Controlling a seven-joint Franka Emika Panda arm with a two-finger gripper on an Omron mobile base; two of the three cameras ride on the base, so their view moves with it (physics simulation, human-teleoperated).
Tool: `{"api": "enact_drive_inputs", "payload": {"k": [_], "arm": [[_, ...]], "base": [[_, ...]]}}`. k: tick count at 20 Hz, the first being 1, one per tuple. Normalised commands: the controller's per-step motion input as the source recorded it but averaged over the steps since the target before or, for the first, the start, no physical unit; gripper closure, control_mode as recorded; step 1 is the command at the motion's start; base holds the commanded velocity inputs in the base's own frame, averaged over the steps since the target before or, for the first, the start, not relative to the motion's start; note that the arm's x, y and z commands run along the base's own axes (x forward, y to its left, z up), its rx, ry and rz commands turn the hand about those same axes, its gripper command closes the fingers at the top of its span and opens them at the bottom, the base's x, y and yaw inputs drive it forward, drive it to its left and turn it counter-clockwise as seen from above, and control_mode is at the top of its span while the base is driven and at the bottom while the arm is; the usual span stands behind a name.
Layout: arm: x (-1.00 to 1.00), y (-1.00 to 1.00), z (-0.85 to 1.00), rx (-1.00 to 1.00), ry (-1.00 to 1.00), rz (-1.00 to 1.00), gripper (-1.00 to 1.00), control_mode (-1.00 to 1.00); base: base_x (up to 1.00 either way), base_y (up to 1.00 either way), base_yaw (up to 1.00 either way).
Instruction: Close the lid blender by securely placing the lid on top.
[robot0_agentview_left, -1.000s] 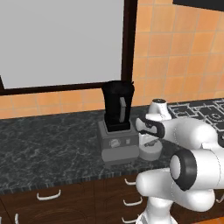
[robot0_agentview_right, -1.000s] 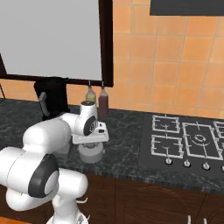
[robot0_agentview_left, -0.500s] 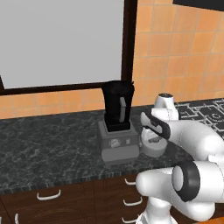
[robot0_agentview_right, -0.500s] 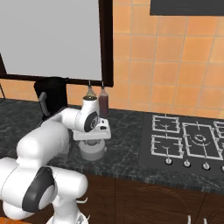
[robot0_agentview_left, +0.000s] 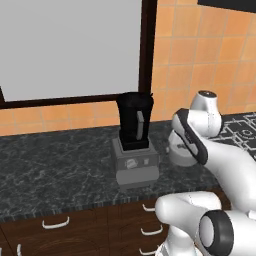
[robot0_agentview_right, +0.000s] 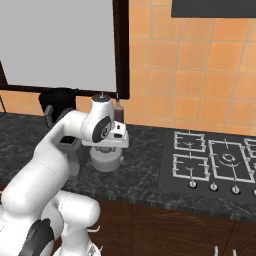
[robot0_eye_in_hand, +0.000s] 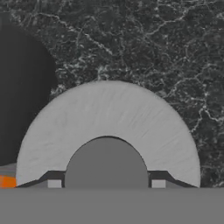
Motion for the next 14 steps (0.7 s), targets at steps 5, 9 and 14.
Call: {"api": "enact_drive_inputs", "payload": {"k": [5, 9, 14], "arm": [[0.0, 0.19, 1.0, 0.0, -0.21, -0.08, 1.0, -1.0], [0.0, 0.34, 1.0, 0.0, -0.17, -0.05, 1.0, -1.0], [0.0, 0.39, 1.0, 0.0, -0.15, -0.03, 1.0, -1.0]], "base": [[0.0, 0.0, 0.0], [0.0, 0.0, 0.0], [0.0, 0.0, 0.0]]}}
